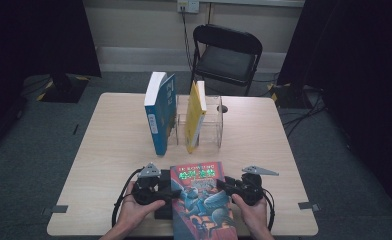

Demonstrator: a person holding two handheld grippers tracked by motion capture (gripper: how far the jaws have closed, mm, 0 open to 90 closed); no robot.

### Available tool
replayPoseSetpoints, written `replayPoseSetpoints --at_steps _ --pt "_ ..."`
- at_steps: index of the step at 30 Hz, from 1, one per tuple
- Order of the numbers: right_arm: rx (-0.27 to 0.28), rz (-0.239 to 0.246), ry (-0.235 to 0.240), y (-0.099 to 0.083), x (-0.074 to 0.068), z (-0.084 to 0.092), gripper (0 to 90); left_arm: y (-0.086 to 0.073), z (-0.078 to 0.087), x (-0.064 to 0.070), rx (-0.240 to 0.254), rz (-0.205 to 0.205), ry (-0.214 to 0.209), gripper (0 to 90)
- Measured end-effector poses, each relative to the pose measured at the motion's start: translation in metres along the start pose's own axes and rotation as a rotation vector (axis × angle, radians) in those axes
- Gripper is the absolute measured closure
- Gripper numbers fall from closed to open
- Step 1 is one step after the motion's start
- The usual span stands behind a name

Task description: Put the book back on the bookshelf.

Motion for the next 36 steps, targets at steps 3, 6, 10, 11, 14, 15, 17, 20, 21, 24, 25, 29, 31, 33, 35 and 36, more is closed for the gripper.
replayPoseSetpoints --at_steps 3,6,10,11,14,15,17,20,21,24,25,29,31,33,35,36 --pt "0.002 -0.009 0.001 0.0 -0.001 0.002 60.0 0.0 0.0 0.0 -0.001 -0.003 0.011 35.2" --pt "0.004 -0.015 0.008 -0.001 -0.002 0.005 60.1 0.0 -0.002 0.003 0.012 -0.004 0.03 31.9" --pt "0.011 -0.023 0.014 -0.003 -0.005 0.011 62.3 0.001 -0.003 0.005 0.01 -0.006 0.039 28.5" --pt "0.013 -0.024 0.016 -0.004 -0.005 0.011 62.6 0.001 -0.003 0.005 0.008 -0.007 0.036 28.5" --pt "0.011 -0.029 0.022 -0.006 -0.006 0.013 64.4 0.001 -0.003 0.004 0.004 -0.012 0.034 28.3" --pt "0.01 -0.032 0.026 -0.006 -0.006 0.014 64.8 0.001 -0.003 0.004 0.005 -0.014 0.034 28.3" --pt "0.016 -0.031 0.028 -0.008 -0.007 0.016 67.2 0.001 -0.003 0.004 0.001 -0.015 0.034 28.3" --pt "0.037 -0.033 0.03 -0.007 -0.009 0.019 68.3 0.001 -0.003 0.004 -0.002 -0.014 0.035 28.3" --pt "0.028 -0.028 0.014 -0.008 -0.009 0.018 68.2 0.001 -0.003 0.004 -0.003 -0.014 0.034 28.3" --pt "0.014 -0.029 0.004 -0.01 -0.006 0.012 66.8 0.001 -0.003 0.004 -0.008 -0.014 0.033 28.3" --pt "0.018 -0.032 0.01 -0.009 -0.004 0.011 66.1 0.002 -0.003 0.004 -0.007 -0.015 0.029 28.4" --pt "0.021 -0.032 0.006 -0.004 0.0 0.004 62.8 0.002 -0.002 0.003 -0.012 -0.017 0.029 29.0" --pt "0.019 -0.035 -0.003 -0.003 -0.001 0.002 61.5 0.002 -0.003 0.003 -0.008 -0.015 0.025 29.0" --pt "0.01 -0.052 0.011 -0.004 -0.002 0.003 60.9 0.002 -0.003 0.003 -0.008 -0.017 0.027 29.1" --pt "0.006 -0.059 0.016 -0.005 -0.003 0.006 62.4 0.002 -0.003 0.003 -0.008 -0.017 0.027 29.1" --pt "0.012 -0.06 0.021 -0.005 -0.004 0.008 63.0 0.002 -0.003 0.003 -0.008 -0.018 0.027 29.1"
Point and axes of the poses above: each handheld gripper's, and its own axes: z roughly backward along the jaws, y roughly out of its top, x roughly to its right, the point moved 6 cm from there along -z, roughly forward along the jaws, and after that the axes turned 13 degrees about -x, right-handed, at the moved point
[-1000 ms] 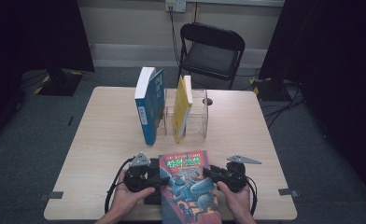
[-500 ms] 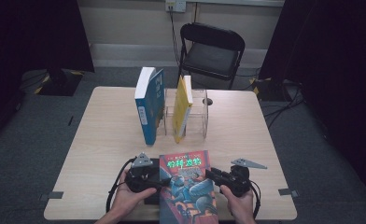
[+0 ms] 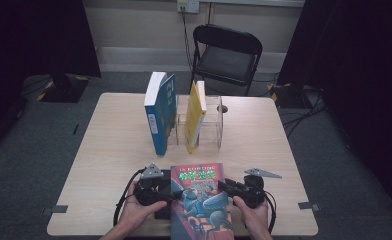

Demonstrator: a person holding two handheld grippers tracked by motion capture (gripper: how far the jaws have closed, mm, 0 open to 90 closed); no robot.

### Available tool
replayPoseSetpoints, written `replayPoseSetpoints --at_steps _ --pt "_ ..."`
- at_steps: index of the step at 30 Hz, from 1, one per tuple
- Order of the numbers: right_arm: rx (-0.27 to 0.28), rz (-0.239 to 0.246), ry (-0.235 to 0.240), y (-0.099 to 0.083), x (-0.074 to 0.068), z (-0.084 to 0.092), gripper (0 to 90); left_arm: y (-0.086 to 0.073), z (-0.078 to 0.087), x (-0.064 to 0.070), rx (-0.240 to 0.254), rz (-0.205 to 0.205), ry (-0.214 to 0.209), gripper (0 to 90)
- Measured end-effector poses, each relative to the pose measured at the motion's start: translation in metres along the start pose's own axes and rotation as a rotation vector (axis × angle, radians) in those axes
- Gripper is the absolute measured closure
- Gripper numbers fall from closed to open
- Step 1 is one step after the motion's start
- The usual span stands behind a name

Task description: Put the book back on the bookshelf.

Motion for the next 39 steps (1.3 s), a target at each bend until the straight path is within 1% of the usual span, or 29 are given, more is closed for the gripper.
replayPoseSetpoints --at_steps 2,4,7,9,11,13,15,16,18,19,21,23,25,28,29,30,32,34,37,39 --pt "0.011 -0.002 0.015 0.001 -0.002 0.005 64.1 0.0 0.0 0.0 -0.006 0.001 0.005 29.2" --pt "0.02 -0.013 0.04 0.001 -0.004 0.008 66.5 0.0 0.0 0.0 -0.006 0.006 0.007 29.2" --pt "0.014 -0.004 0.056 0.0 -0.006 0.011 66.9 0.0 0.0 0.0 -0.006 0.004 0.009 29.2" --pt "-0.004 -0.003 0.057 -0.003 -0.006 0.01 66.9 0.0 0.0 0.0 -0.007 0.003 0.009 29.2" --pt "-0.025 -0.019 0.074 -0.007 -0.004 0.009 66.8 0.0 0.0 0.0 -0.005 0.004 0.008 29.2" --pt "-0.041 -0.022 0.086 -0.01 -0.004 0.009 66.2 0.0 0.0 0.0 -0.003 0.004 0.008 29.2" --pt "-0.062 -0.021 0.106 -0.013 -0.005 0.007 65.1 0.0 0.0 0.0 -0.001 0.004 0.008 29.2" --pt "-0.083 -0.016 0.123 -0.015 -0.007 0.005 64.2 0.0 0.0 0.001 0.002 0.008 0.005 29.2" --pt "-0.084 -0.007 0.118 -0.015 -0.008 0.005 63.5 0.0 0.0 0.0 0.001 0.008 0.005 29.2" --pt "-0.087 -0.005 0.125 -0.015 -0.009 0.005 62.8 0.0 0.0 0.0 0.001 0.009 0.004 29.2" --pt "-0.091 -0.007 0.145 -0.015 -0.009 0.004 61.8 0.0 0.0 0.0 0.002 0.006 0.004 29.1" --pt "-0.095 -0.002 0.178 -0.014 -0.01 0.002 60.3 0.0 0.0 0.0 0.002 0.005 0.005 28.9" --pt "-0.101 0.01 0.19 -0.011 -0.012 -0.002 59.0 0.001 0.0 -0.001 -0.001 0.004 0.007 28.7" --pt "-0.111 0.034 0.212 -0.003 -0.017 -0.011 54.5 0.001 0.0 -0.002 0.001 0.001 0.006 28.6" --pt "-0.116 0.03 0.219 0.0 -0.018 -0.014 52.8 0.001 -0.001 -0.002 0.002 0.0 0.007 28.6" --pt "-0.121 0.037 0.227 0.003 -0.018 -0.016 52.3 0.001 -0.001 -0.002 0.003 -0.001 0.005 28.5" --pt "-0.126 0.054 0.227 0.007 -0.018 -0.019 51.1 0.001 -0.001 -0.002 0.006 -0.003 0.0 28.1" --pt "-0.132 0.042 0.262 0.012 -0.017 -0.023 49.7 0.002 -0.001 -0.003 0.01 0.0 0.004 28.0" --pt "-0.151 0.064 0.289 0.019 -0.017 -0.028 47.9 0.002 -0.002 -0.003 0.012 0.001 0.006 27.9" --pt "-0.175 0.075 0.309 0.021 -0.019 -0.031 47.5 0.002 -0.002 -0.004 0.011 0.002 0.004 27.9"
Point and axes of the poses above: each handheld gripper's, and its own axes: z roughly backward along the jaws, y roughly out of its top, x roughly to its right, the point moved 6 cm from there along -z, roughly forward along the jaws, and after that the axes turned 13 degrees about -x, right-handed, at the moved point
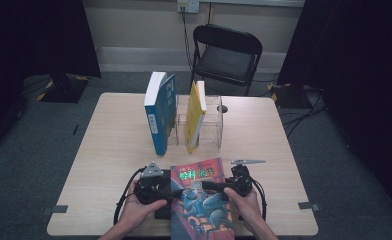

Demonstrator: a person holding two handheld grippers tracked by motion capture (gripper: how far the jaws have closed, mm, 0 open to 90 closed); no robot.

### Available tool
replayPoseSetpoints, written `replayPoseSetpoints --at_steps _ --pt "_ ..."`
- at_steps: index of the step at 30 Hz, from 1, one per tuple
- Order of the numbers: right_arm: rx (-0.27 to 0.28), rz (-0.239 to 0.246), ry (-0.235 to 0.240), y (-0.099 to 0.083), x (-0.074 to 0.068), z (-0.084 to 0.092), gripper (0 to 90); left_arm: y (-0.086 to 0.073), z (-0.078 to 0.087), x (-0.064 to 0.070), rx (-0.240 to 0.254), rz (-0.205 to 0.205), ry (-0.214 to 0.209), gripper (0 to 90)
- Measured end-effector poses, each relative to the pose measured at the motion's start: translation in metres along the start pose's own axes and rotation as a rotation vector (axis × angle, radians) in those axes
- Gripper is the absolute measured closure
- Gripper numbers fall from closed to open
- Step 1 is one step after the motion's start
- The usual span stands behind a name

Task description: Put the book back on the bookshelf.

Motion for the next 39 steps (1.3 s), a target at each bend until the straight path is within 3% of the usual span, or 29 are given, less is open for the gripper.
replayPoseSetpoints --at_steps 8,12,15,19,21,23,27,29,32,34,35,39 --pt "-0.041 0.024 -0.002 0.001 0.0 -0.005 65.6 0.001 -0.001 -0.002 0.015 -0.004 0.003 26.9" --pt "0.004 0.047 0.027 0.002 -0.005 -0.001 77.3 0.0 -0.001 -0.002 0.024 0.007 -0.009 26.9" --pt "0.04 0.09 0.009 0.002 -0.012 0.001 78.7 0.0 0.0 -0.003 0.033 0.034 -0.029 26.1" --pt "0.091 0.147 0.006 0.002 -0.022 0.006 80.5 0.0 0.001 -0.005 0.051 0.084 -0.095 20.4" --pt "0.116 0.175 0.013 0.004 -0.03 0.008 81.3 0.0 0.002 -0.005 0.052 0.089 -0.123 16.5" --pt "0.125 0.204 0.004 0.005 -0.036 0.008 81.4 0.0 0.001 -0.003 0.044 0.077 -0.142 15.5" --pt "0.139 0.216 -0.007 0.005 -0.039 0.009 81.4 0.001 -0.004 0.009 0.029 0.021 -0.167 16.2" --pt "0.148 0.216 -0.002 0.006 -0.04 0.01 81.4 0.002 -0.005 0.012 0.027 0.021 -0.167 15.3" --pt "0.163 0.221 -0.008 0.006 -0.043 0.013 81.5 0.002 -0.005 0.011 0.025 0.047 -0.234 21.4" --pt "0.174 0.226 -0.002 0.007 -0.045 0.014 81.5 0.002 -0.005 0.01 0.019 0.078 -0.321 30.4" --pt "0.176 0.228 0.002 0.008 -0.046 0.014 81.4 0.002 -0.004 0.011 0.016 0.08 -0.341 35.1" --pt "0.192 0.237 0.008 0.01 -0.052 0.017 81.4 0.006 0.0 0.012 0.027 0.046 -0.332 37.3"
Point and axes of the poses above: each handheld gripper's, and its own axes: z roughly backward along the jaws, y roughly out of its top, x roughly to its right, the point moved 6 cm from there along -z, roughly forward along the jaws, and after that the axes turned 13 degrees about -x, right-handed, at the moved point
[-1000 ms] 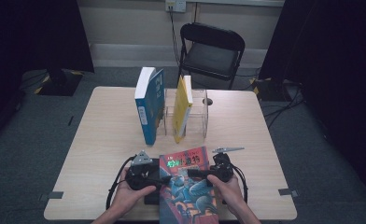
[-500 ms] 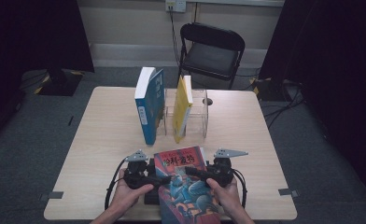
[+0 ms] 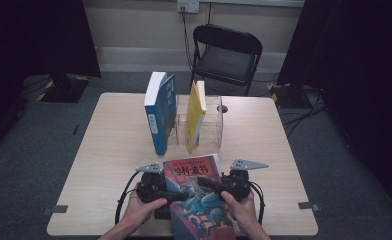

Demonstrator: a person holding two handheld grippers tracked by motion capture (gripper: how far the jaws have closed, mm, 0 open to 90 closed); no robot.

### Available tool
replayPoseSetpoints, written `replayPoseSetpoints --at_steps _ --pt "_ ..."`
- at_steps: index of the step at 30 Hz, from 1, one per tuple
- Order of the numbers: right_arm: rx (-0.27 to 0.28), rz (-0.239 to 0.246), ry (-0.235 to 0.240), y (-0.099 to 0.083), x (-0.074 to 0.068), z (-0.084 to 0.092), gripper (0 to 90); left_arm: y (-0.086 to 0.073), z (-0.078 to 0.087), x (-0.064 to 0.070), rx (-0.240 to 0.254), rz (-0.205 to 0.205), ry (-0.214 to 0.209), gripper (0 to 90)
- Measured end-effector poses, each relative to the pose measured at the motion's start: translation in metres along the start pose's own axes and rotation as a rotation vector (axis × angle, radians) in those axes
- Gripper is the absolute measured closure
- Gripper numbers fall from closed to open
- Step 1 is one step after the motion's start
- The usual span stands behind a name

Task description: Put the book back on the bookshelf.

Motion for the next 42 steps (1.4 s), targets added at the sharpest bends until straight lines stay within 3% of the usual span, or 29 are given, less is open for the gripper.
replayPoseSetpoints --at_steps 4,6,8,12,13,16,23,25,28,33,35,37,38,42 --pt "0.028 0.0 -0.005 0.006 -0.003 0.001 81.4 0.007 -0.001 0.001 0.014 -0.005 0.026 31.2" --pt "0.035 -0.001 -0.002 0.007 -0.004 0.001 81.4 0.007 -0.001 0.0 0.012 0.009 0.0 31.1" --pt "0.037 -0.006 0.006 0.007 -0.004 0.002 81.4 0.007 0.001 -0.002 0.024 0.034 -0.039 37.2" --pt "0.06 -0.012 0.014 0.01 -0.002 0.005 81.3 0.013 0.012 0.003 0.053 0.008 -0.059 52.1" --pt "0.067 -0.007 0.012 0.011 -0.003 0.007 81.3 0.016 0.016 0.006 0.053 -0.014 -0.061 56.2" --pt "0.087 -0.002 0.005 0.017 -0.004 0.012 81.2 0.026 0.024 0.018 0.056 -0.086 0.008 62.1" --pt "0.102 0.014 -0.03 0.035 -0.008 0.022 80.9 0.044 0.039 0.029 0.113 -0.159 0.052 67.9" --pt "0.133 0.01 -0.02 0.042 -0.01 0.026 80.8 0.051 0.044 0.034 0.111 -0.207 0.094 67.6" --pt "0.161 0.019 -0.029 0.051 -0.012 0.03 80.8 0.062 0.052 0.039 0.112 -0.244 0.14 67.5" --pt "0.194 0.072 -0.045 0.073 -0.021 0.035 77.3 0.076 0.068 0.04 0.199 -0.294 0.223 73.9" --pt "0.194 0.094 -0.052 0.077 -0.024 0.034 74.6 0.074 0.068 0.039 0.203 -0.335 0.277 74.5" --pt "0.188 0.105 -0.07 0.076 -0.024 0.031 72.3 0.073 0.068 0.04 0.223 -0.328 0.26 74.4" --pt "0.194 0.105 -0.065 0.075 -0.024 0.032 70.6 0.072 0.068 0.041 0.224 -0.346 0.259 74.5" --pt "0.207 0.099 -0.12 0.069 -0.02 0.041 50.9 0.069 0.065 0.049 0.229 -0.368 0.258 74.1"
Point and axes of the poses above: each handheld gripper's, and its own axes: z roughly backward along the jaws, y roughly out of its top, x roughly to its right, the point moved 6 cm from there along -z, roughly forward along the jaws, and after that the axes turned 13 degrees about -x, right-handed, at the moved point
